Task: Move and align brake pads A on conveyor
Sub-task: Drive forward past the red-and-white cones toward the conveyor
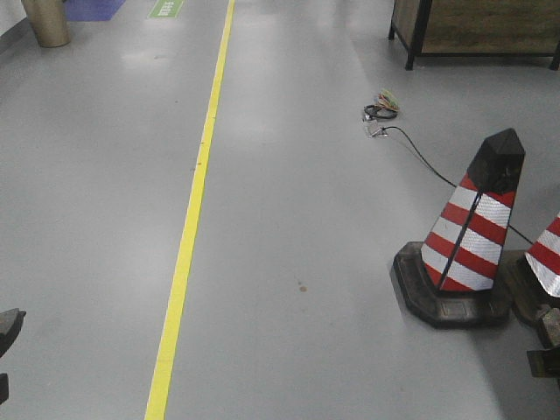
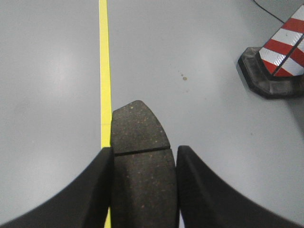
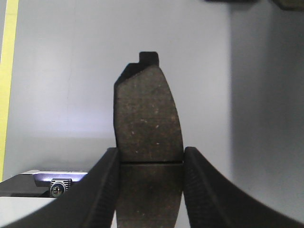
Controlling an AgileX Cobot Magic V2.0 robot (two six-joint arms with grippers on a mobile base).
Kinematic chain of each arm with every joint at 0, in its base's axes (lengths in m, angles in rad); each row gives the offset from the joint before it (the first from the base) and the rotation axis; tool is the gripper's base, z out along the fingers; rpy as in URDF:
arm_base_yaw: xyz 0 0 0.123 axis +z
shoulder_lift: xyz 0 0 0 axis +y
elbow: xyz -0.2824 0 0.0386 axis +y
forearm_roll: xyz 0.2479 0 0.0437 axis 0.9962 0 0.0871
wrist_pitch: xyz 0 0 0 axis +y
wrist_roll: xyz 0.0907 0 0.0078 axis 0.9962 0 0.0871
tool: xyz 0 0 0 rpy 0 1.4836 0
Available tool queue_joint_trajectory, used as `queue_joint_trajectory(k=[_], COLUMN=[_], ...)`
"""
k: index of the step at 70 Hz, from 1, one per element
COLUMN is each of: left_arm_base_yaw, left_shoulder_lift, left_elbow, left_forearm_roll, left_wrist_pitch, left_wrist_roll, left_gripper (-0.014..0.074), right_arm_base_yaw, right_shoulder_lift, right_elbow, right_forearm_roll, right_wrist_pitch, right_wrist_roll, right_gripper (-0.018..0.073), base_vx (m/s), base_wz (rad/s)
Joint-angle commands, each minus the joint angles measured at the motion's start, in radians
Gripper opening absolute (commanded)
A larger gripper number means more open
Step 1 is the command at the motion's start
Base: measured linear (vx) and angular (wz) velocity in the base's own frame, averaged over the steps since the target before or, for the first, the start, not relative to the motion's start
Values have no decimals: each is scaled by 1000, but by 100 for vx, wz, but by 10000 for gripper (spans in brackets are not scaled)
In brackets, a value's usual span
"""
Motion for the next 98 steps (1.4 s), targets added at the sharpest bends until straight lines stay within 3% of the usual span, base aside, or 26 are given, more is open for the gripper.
queue_joint_trajectory(k=[1, 49, 98], left_arm_base_yaw=[-7, -7, -7], left_shoulder_lift=[-5, -5, -5], left_elbow=[-27, -27, -27], left_forearm_roll=[-11, -11, -11], left_wrist_pitch=[-80, -80, -80], left_wrist_roll=[-2, -2, -2], left_gripper=[101, 101, 101], right_arm_base_yaw=[0, 0, 0], right_shoulder_lift=[-12, -12, -12], right_elbow=[-27, -27, -27], right_forearm_roll=[-8, -8, -8], right_wrist_pitch=[-46, -48, -47], right_wrist_roll=[-10, -10, -10], right_gripper=[62, 62, 62], base_vx=[46, 44, 35], base_wz=[-4, -12, -58])
